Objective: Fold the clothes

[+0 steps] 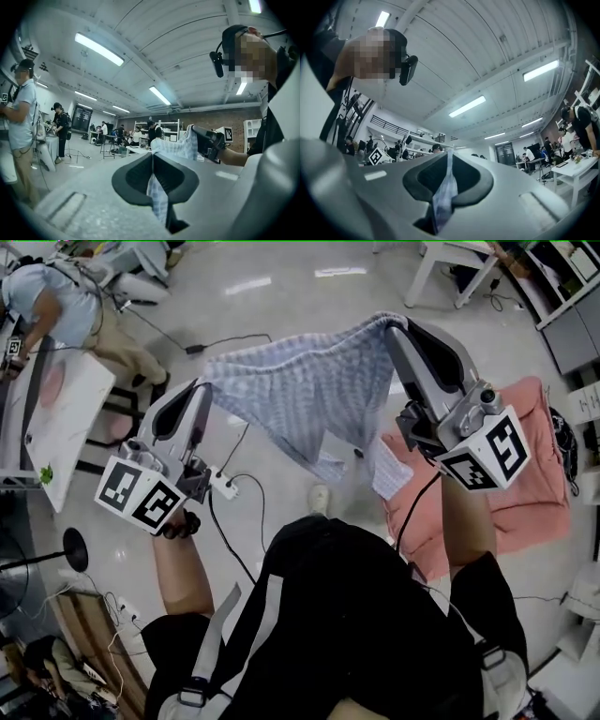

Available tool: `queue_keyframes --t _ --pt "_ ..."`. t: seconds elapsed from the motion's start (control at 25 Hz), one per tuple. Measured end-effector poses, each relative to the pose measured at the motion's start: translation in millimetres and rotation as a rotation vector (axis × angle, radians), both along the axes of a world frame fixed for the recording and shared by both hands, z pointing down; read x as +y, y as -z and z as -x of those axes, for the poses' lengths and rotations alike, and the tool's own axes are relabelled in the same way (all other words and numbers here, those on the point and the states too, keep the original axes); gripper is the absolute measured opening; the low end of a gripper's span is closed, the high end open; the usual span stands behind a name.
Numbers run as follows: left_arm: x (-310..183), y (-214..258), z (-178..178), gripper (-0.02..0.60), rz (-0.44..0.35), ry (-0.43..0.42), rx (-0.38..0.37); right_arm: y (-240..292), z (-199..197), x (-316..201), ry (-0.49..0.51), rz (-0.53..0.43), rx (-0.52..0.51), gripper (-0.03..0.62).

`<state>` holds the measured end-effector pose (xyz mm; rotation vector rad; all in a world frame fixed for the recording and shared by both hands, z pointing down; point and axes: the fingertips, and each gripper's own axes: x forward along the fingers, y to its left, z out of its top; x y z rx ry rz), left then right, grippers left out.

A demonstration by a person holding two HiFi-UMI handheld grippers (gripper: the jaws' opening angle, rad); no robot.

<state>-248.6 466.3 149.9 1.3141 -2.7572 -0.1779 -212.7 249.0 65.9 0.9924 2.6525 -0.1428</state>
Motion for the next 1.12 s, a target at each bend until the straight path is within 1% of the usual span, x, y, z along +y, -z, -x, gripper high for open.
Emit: queue_keyframes --t 0.16,0.28,0.56,0.72,0.88,1.12 --pt "29 -16 14 0.014 0.026 0.046 0.016 -10 28 30 0.046 -0.018 0.017 0.037" --pt "49 -22 21 0.014 0.025 0.085 0.022 -14 48 52 0.088 -0.024 0.029 0.037" --pt "109 -42 41 0.014 0.024 0.241 0.051 -25 90 119 0.198 -0.078 0.047 0.037" --pt "126 -48 47 0.014 0.054 0.292 0.043 -27 111 144 0.243 -0.067 0.061 0.037" --pt "129 -43 46 0.014 0.068 0.315 0.031 -29 121 154 0.267 -0.095 0.039 0.037" --pt "124 -44 50 0.014 0.06 0.325 0.037 -46 138 136 0.247 -0.119 0.065 0.037"
